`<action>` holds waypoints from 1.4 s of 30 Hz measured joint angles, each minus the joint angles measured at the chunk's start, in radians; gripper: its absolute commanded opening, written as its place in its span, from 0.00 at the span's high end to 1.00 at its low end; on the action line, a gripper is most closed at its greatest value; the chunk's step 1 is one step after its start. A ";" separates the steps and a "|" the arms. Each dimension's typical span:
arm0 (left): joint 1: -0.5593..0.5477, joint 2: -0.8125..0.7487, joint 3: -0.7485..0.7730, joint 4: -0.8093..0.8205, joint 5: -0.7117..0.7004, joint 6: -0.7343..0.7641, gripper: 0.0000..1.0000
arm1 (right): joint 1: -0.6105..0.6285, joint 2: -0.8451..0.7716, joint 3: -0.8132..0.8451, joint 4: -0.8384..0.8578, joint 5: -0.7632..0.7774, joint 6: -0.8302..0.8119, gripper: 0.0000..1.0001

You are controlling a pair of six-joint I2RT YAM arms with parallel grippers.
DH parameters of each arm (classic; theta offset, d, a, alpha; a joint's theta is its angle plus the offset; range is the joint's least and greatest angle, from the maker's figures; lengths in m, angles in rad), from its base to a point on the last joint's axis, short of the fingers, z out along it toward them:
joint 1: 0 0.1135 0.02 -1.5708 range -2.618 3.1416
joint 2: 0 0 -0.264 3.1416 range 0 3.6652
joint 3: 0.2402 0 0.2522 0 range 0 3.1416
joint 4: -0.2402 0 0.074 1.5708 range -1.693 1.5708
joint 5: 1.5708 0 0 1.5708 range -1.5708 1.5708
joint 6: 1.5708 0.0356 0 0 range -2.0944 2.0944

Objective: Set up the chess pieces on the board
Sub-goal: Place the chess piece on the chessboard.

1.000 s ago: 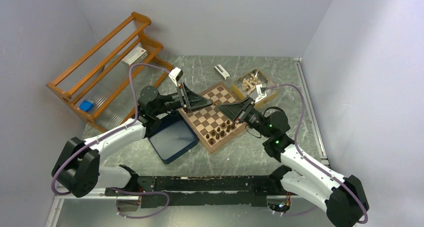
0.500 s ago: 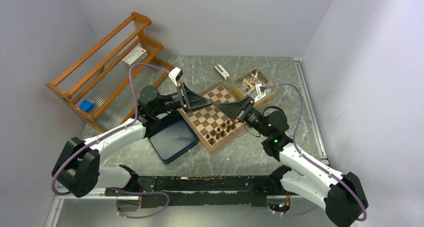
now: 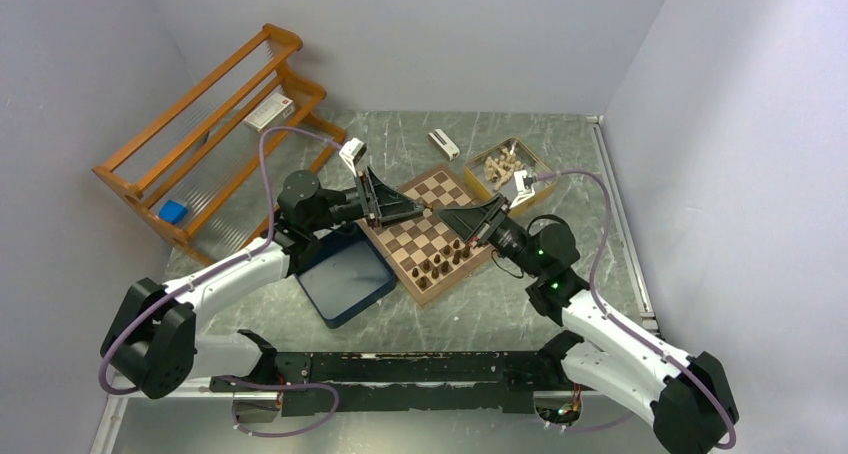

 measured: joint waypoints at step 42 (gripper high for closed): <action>0.000 -0.210 0.203 -0.917 -0.541 1.242 0.02 | -0.036 0.388 0.567 -1.412 0.426 -0.642 1.00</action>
